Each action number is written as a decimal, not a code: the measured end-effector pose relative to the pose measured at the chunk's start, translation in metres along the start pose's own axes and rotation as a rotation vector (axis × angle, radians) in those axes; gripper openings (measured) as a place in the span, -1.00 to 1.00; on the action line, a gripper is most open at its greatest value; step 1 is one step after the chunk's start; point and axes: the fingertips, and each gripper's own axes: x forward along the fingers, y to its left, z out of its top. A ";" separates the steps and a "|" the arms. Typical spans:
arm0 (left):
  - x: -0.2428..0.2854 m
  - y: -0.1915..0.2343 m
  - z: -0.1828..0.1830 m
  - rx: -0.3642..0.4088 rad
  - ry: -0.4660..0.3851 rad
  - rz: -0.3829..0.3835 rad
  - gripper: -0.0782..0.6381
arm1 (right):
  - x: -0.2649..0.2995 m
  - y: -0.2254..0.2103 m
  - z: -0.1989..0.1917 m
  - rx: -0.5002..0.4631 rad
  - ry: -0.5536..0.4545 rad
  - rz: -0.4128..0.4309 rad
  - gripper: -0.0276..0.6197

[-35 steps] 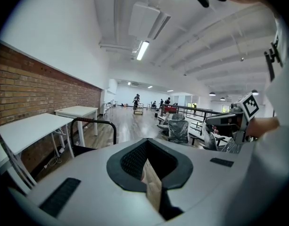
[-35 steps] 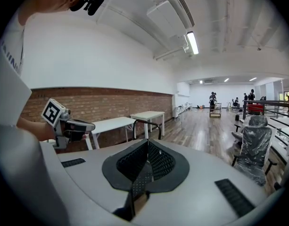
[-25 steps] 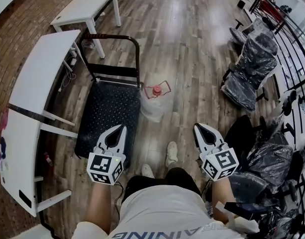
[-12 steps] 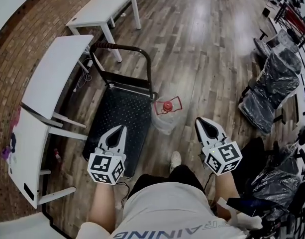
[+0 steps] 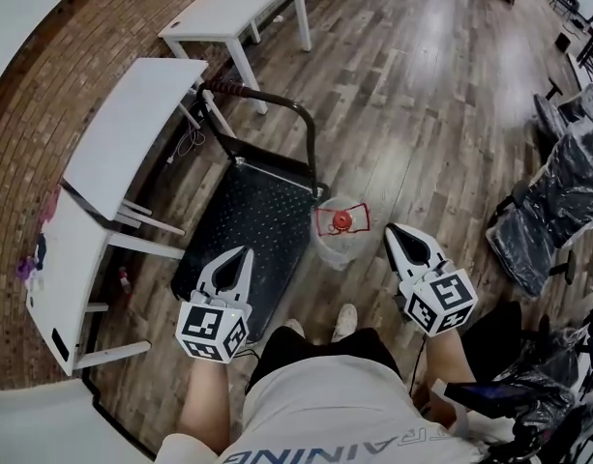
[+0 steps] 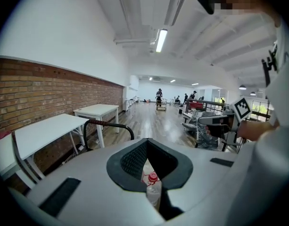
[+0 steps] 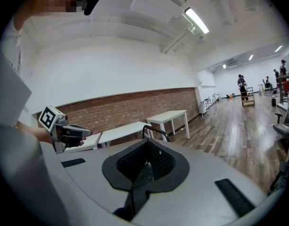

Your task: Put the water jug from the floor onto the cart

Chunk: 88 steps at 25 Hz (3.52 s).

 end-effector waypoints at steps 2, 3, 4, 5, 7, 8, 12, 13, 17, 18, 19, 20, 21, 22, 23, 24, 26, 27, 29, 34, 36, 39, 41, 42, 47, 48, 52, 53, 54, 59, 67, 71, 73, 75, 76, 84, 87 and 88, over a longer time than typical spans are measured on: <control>0.003 0.008 -0.002 -0.011 0.004 0.015 -0.78 | 0.013 -0.001 -0.001 0.000 0.011 0.016 -0.90; 0.004 0.012 -0.002 -0.017 0.003 0.020 -0.78 | 0.020 0.000 -0.001 -0.002 0.017 0.023 -0.90; 0.004 0.017 -0.002 -0.024 0.001 0.023 -0.78 | 0.026 0.003 -0.001 -0.004 0.022 0.030 -0.90; 0.005 0.022 -0.002 -0.031 -0.001 0.023 -0.78 | 0.030 0.007 -0.001 -0.006 0.026 0.036 -0.90; 0.006 0.032 -0.002 -0.047 -0.006 0.021 -0.78 | 0.039 0.016 0.002 -0.016 0.033 0.045 -0.90; 0.007 0.038 0.000 -0.054 -0.012 0.019 -0.78 | 0.044 0.019 0.005 -0.023 0.038 0.047 -0.90; 0.013 0.067 0.010 -0.070 -0.047 0.004 -0.78 | 0.067 0.036 0.015 -0.046 0.056 0.039 -0.90; 0.014 0.076 0.010 -0.073 -0.055 -0.001 -0.78 | 0.074 0.043 0.016 -0.055 0.060 0.038 -0.90; 0.012 0.116 0.009 -0.070 -0.077 -0.002 -0.78 | 0.103 0.068 0.026 -0.086 0.061 0.027 -0.90; 0.010 0.127 0.008 -0.068 -0.080 0.006 -0.78 | 0.111 0.073 0.029 -0.092 0.061 0.026 -0.90; 0.008 0.139 0.006 -0.071 -0.084 0.016 -0.78 | 0.118 0.078 0.031 -0.098 0.062 0.025 -0.90; 0.006 0.150 0.003 -0.081 -0.086 0.027 -0.78 | 0.125 0.082 0.033 -0.107 0.064 0.024 -0.90; 0.004 0.161 -0.001 -0.098 -0.087 0.037 -0.78 | 0.131 0.086 0.034 -0.116 0.068 0.023 -0.90; 0.003 0.170 -0.005 -0.117 -0.088 0.048 -0.78 | 0.137 0.089 0.034 -0.127 0.073 0.023 -0.90; 0.001 0.178 -0.009 -0.135 -0.090 0.060 -0.78 | 0.143 0.091 0.035 -0.136 0.078 0.026 -0.90; -0.002 0.185 -0.013 -0.150 -0.092 0.074 -0.78 | 0.149 0.092 0.035 -0.143 0.083 0.031 -0.90; -0.007 0.196 -0.018 -0.173 -0.095 0.100 -0.78 | 0.163 0.093 0.035 -0.147 0.090 0.042 -0.90; -0.009 0.200 -0.020 -0.183 -0.093 0.110 -0.78 | 0.170 0.093 0.035 -0.146 0.093 0.047 -0.90; -0.012 0.205 -0.027 -0.200 -0.081 0.129 -0.78 | 0.181 0.088 0.033 -0.140 0.099 0.055 -0.90; -0.006 0.203 -0.033 -0.228 -0.051 0.175 -0.78 | 0.198 0.055 0.016 -0.118 0.133 0.042 -0.90; 0.004 0.195 -0.032 -0.225 -0.050 0.179 -0.78 | 0.203 0.033 0.001 -0.115 0.158 0.026 -0.90; 0.021 0.185 -0.035 -0.210 -0.033 0.195 -0.78 | 0.212 -0.003 -0.030 -0.062 0.198 -0.004 -0.90; 0.029 0.181 -0.041 -0.213 -0.008 0.216 -0.78 | 0.217 -0.023 -0.052 -0.010 0.223 -0.014 -0.89; 0.032 0.179 -0.045 -0.215 0.009 0.227 -0.78 | 0.220 -0.031 -0.062 0.017 0.233 -0.016 -0.89; 0.046 0.178 -0.080 -0.249 0.102 0.262 -0.78 | 0.240 -0.066 -0.119 0.079 0.298 -0.028 -0.68; 0.050 0.176 -0.089 -0.255 0.119 0.265 -0.78 | 0.243 -0.072 -0.133 0.078 0.319 -0.030 -0.63; 0.060 0.162 -0.108 -0.289 0.141 0.267 -0.78 | 0.251 -0.097 -0.188 0.089 0.392 -0.037 -0.35; 0.060 0.159 -0.111 -0.297 0.141 0.273 -0.78 | 0.252 -0.101 -0.201 0.094 0.406 -0.040 -0.29; 0.060 0.158 -0.115 -0.304 0.145 0.280 -0.78 | 0.253 -0.104 -0.214 0.095 0.421 -0.044 -0.23; 0.058 0.155 -0.148 -0.332 0.197 0.322 -0.78 | 0.259 -0.116 -0.278 0.056 0.491 -0.083 -0.02; 0.055 0.147 -0.190 -0.367 0.252 0.375 -0.78 | 0.261 -0.122 -0.379 -0.016 0.643 -0.050 0.19; 0.046 0.149 -0.204 -0.373 0.271 0.394 -0.78 | 0.260 -0.126 -0.414 -0.006 0.696 -0.061 0.25; 0.041 0.149 -0.208 -0.371 0.280 0.402 -0.78 | 0.260 -0.126 -0.425 -0.012 0.715 -0.061 0.26; 0.036 0.150 -0.212 -0.369 0.287 0.408 -0.78 | 0.260 -0.128 -0.434 -0.029 0.722 -0.077 0.26; 0.033 0.152 -0.214 -0.371 0.290 0.412 -0.78 | 0.261 -0.129 -0.438 -0.037 0.722 -0.091 0.26; 0.014 0.156 -0.227 -0.389 0.305 0.436 -0.78 | 0.259 -0.137 -0.445 -0.061 0.685 -0.194 0.18; 0.009 0.156 -0.228 -0.394 0.301 0.436 -0.78 | 0.255 -0.137 -0.443 -0.088 0.668 -0.220 0.06; 0.007 0.156 -0.228 -0.394 0.300 0.435 -0.78 | 0.253 -0.137 -0.444 -0.090 0.668 -0.223 0.06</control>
